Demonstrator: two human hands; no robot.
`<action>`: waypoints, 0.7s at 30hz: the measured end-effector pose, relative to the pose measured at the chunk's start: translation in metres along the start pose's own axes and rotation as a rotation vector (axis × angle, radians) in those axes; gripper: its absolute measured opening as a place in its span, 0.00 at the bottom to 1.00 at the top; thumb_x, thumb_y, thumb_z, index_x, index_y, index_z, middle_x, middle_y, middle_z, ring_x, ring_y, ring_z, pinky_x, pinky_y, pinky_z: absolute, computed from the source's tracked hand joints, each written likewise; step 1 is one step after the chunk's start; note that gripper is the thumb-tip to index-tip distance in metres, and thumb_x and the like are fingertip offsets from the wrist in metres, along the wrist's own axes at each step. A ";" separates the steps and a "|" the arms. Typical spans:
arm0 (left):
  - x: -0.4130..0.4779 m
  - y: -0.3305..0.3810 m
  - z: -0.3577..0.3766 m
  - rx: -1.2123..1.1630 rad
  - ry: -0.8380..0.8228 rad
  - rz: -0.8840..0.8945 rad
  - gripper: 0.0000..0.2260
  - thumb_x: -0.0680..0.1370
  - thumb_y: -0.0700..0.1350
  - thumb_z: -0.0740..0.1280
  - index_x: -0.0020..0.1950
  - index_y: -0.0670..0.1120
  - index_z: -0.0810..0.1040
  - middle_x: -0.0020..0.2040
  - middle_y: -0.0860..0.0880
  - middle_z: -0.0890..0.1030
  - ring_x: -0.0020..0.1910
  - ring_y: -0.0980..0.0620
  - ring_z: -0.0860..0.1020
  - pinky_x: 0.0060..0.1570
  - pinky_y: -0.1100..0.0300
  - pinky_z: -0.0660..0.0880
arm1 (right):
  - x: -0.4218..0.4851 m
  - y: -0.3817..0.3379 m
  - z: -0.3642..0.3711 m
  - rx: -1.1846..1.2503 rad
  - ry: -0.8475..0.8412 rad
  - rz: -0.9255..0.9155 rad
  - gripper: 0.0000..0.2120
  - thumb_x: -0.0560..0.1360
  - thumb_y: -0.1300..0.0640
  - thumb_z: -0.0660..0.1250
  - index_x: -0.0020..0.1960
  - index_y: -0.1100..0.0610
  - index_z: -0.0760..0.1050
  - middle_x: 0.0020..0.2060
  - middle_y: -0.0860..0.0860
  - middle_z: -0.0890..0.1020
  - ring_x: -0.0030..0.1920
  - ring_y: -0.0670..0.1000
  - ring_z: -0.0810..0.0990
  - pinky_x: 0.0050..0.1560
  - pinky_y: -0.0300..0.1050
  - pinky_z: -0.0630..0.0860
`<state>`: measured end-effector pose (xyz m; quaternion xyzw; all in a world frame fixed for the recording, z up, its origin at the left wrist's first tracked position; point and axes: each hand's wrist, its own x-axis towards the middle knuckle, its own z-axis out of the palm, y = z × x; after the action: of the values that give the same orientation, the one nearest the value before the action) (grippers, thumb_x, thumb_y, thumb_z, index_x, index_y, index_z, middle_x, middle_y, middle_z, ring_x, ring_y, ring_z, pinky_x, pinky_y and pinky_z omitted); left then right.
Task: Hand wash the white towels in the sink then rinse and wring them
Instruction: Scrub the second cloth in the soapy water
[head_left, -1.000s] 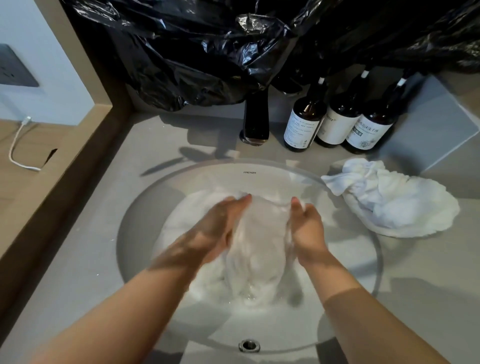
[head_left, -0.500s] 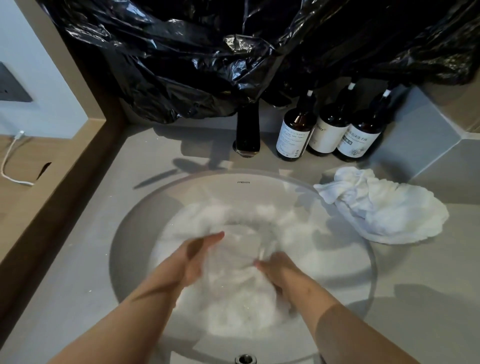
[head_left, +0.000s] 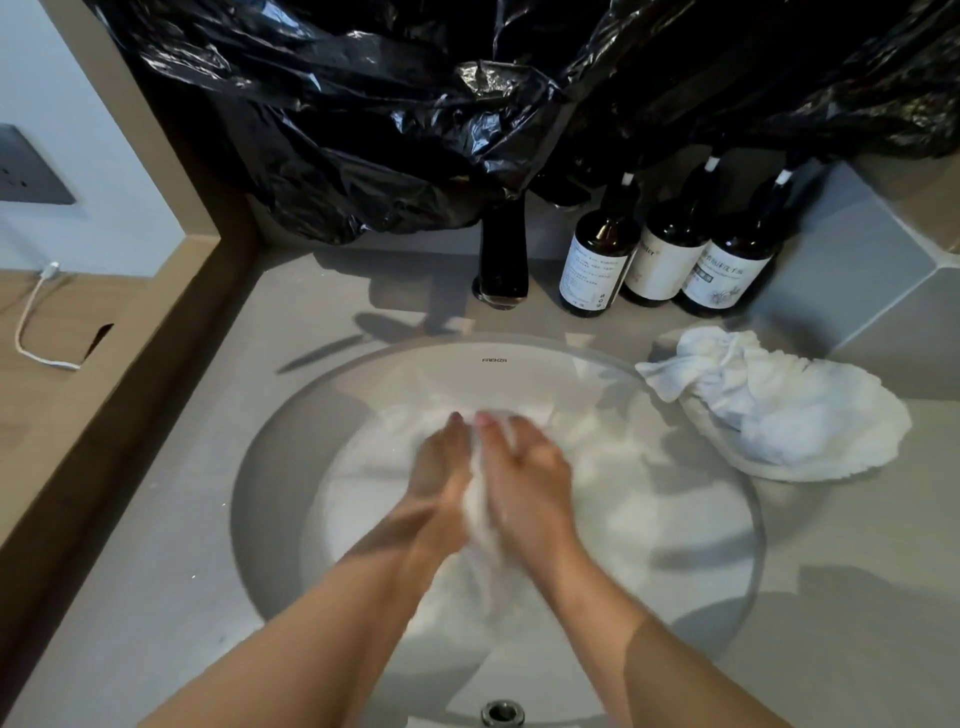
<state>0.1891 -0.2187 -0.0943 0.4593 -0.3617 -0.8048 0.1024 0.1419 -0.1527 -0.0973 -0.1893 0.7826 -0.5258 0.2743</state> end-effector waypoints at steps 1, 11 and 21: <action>0.003 0.003 -0.004 -0.027 -0.021 0.000 0.21 0.84 0.48 0.50 0.68 0.36 0.69 0.65 0.36 0.74 0.63 0.36 0.73 0.42 0.57 0.72 | -0.010 0.003 0.004 -0.006 -0.044 -0.043 0.09 0.78 0.47 0.62 0.44 0.49 0.77 0.36 0.41 0.79 0.39 0.37 0.77 0.46 0.29 0.71; 0.026 -0.011 -0.050 0.198 -0.029 0.173 0.16 0.81 0.52 0.58 0.46 0.42 0.79 0.43 0.44 0.83 0.44 0.47 0.81 0.44 0.58 0.74 | 0.047 0.081 -0.040 -0.172 0.133 0.242 0.17 0.77 0.42 0.61 0.47 0.58 0.71 0.45 0.56 0.78 0.50 0.59 0.76 0.51 0.43 0.67; 0.046 -0.047 -0.075 0.901 0.075 -0.089 0.16 0.74 0.55 0.70 0.51 0.43 0.80 0.42 0.49 0.81 0.42 0.50 0.79 0.41 0.59 0.75 | 0.024 0.091 -0.029 -0.600 -0.264 0.507 0.25 0.73 0.45 0.69 0.64 0.58 0.73 0.60 0.55 0.79 0.59 0.56 0.78 0.55 0.44 0.73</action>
<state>0.2327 -0.2445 -0.1808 0.5020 -0.6518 -0.5535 -0.1293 0.1040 -0.1114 -0.1785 -0.1280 0.8810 -0.1612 0.4259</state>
